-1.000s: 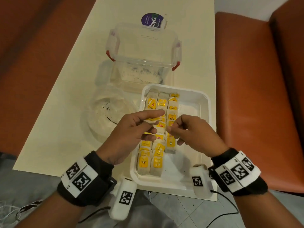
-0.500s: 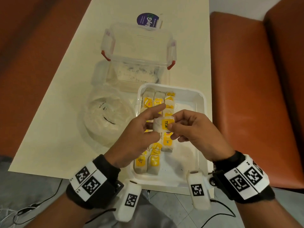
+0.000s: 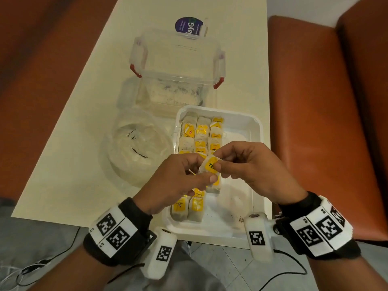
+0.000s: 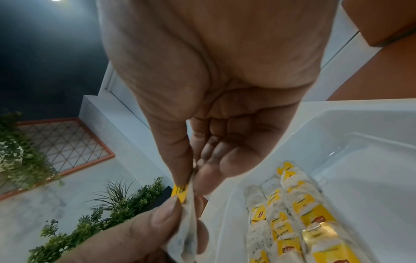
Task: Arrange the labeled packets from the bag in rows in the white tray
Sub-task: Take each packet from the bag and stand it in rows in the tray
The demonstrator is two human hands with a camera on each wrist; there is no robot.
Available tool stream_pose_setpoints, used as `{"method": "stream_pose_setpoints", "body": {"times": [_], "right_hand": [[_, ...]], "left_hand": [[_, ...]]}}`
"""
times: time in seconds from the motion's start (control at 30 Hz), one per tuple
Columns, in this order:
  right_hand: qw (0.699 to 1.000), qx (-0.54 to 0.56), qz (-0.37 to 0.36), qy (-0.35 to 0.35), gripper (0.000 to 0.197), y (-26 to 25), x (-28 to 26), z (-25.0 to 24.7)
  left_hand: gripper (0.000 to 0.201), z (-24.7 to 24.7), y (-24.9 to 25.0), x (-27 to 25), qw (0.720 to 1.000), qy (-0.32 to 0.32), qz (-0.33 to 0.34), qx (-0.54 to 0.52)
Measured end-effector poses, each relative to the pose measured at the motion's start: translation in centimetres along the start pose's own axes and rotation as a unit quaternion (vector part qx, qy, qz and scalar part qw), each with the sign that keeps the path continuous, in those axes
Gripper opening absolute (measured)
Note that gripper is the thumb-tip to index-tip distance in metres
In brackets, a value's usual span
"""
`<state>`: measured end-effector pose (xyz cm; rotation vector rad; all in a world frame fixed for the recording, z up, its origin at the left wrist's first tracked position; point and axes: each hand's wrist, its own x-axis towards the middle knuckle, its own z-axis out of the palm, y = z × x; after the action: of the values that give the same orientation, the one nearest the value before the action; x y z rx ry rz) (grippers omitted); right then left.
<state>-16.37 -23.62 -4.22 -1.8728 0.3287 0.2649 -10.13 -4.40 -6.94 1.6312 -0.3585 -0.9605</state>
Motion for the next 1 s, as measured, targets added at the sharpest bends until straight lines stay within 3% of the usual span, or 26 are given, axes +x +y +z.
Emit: {"method": "stream_pose_setpoints", "body": {"times": [0.23,0.4,0.6,0.7,0.83,1.0], "right_hand": [[0.999,-0.035,0.000,-0.018,0.008,0.6,-0.6,-0.2],[0.991,-0.112,0.026,-0.074,0.009,1.5,-1.8,0.0],[0.919,-0.329,0.095,-0.195,0.012,3.7,-1.8,1.9],[0.902,-0.387,0.112,-0.157,0.011,4.5,-0.7,2.5],[0.900,-0.396,0.118,-0.137,0.012,4.5,0.5,2.9],[0.893,-0.417,0.119,-0.120,0.007,4.0,1.4,3.0]], "left_hand": [[0.012,-0.1,-0.6,-0.3,0.997,0.000,-0.006,0.077],[0.055,-1.0,-1.6,-1.3,0.990,-0.032,-0.036,0.134],[0.026,-3.5,-1.2,-3.2,0.995,0.029,-0.039,0.083],[0.019,-4.4,-1.1,-3.5,0.996,0.076,-0.038,0.042],[0.015,-5.2,-1.2,-3.5,0.993,0.113,-0.032,0.030],[0.028,-5.3,-1.2,-3.7,0.992,0.118,-0.026,0.023]]}}
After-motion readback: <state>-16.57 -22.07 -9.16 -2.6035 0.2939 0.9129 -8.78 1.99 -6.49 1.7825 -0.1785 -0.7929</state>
